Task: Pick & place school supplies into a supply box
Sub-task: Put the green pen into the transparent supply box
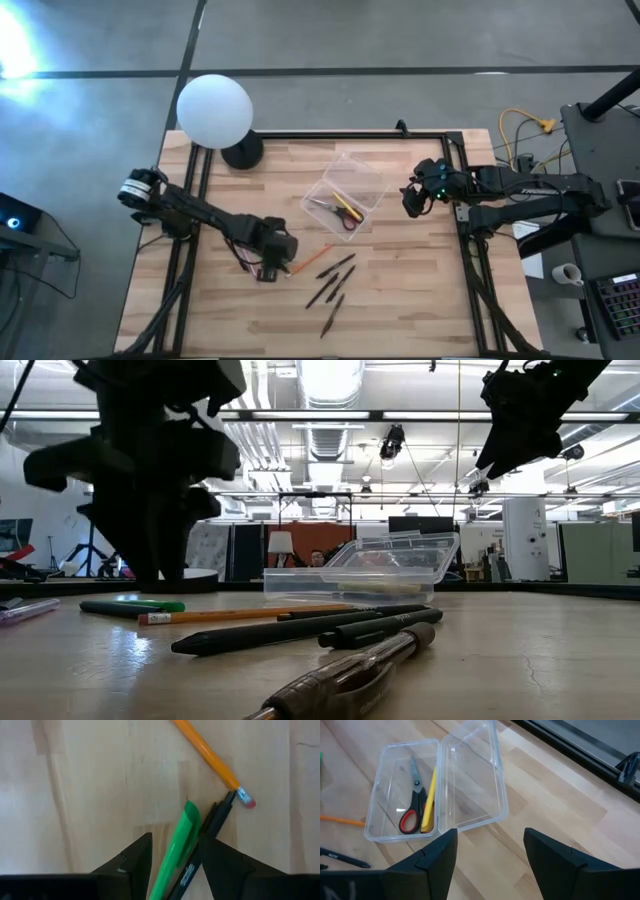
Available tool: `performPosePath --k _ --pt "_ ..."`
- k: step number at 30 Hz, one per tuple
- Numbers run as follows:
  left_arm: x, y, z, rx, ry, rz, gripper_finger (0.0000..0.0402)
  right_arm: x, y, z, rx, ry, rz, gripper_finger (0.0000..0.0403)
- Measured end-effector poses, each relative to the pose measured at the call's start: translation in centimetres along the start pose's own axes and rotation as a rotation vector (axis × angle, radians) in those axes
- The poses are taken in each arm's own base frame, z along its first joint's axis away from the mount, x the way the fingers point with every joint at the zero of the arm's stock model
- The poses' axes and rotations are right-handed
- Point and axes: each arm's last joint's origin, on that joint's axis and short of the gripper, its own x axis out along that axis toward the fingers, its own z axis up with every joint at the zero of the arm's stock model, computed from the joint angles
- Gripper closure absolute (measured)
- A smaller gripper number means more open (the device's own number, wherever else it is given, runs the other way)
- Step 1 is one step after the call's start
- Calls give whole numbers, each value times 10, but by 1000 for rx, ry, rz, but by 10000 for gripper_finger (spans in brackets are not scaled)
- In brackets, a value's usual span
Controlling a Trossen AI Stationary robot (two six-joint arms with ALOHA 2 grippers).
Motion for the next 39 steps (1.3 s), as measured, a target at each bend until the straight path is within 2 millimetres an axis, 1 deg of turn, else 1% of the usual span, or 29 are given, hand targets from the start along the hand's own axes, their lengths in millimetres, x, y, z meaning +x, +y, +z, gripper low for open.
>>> performPosePath --k 4,9,11,17,20,26,27,29,32,36,39 --pt "6 1 -4 -13 -10 2 259 0 0 0 2 0 0 184" --pt "16 2 -22 -16 57 10 259 0 0 0 4 0 -1 184" --pt "18 2 -26 -21 62 9 259 0 0 0 17 0 -1 184" --pt "22 4 -33 -44 71 13 265 1 -1 -1 50 -2 -13 184" --pt "23 5 -34 -36 77 25 288 2 -1 -2 52 -1 -14 184" --pt "25 8 -37 -19 97 39 374 2 -1 -2 53 -3 -22 184" --pt "24 10 -36 -30 102 51 379 2 -1 -2 53 -4 -22 184" --pt "21 12 -31 -42 94 56 379 2 -1 -2 53 -3 -22 184" --pt "13 16 -15 -7 56 87 379 2 -1 -2 56 -4 -22 184" --pt "-13 28 22 98 -63 167 384 2 -1 -2 65 -6 -21 184" --pt "-29 47 44 144 -117 210 385 2 -1 -2 65 -9 -21 184"
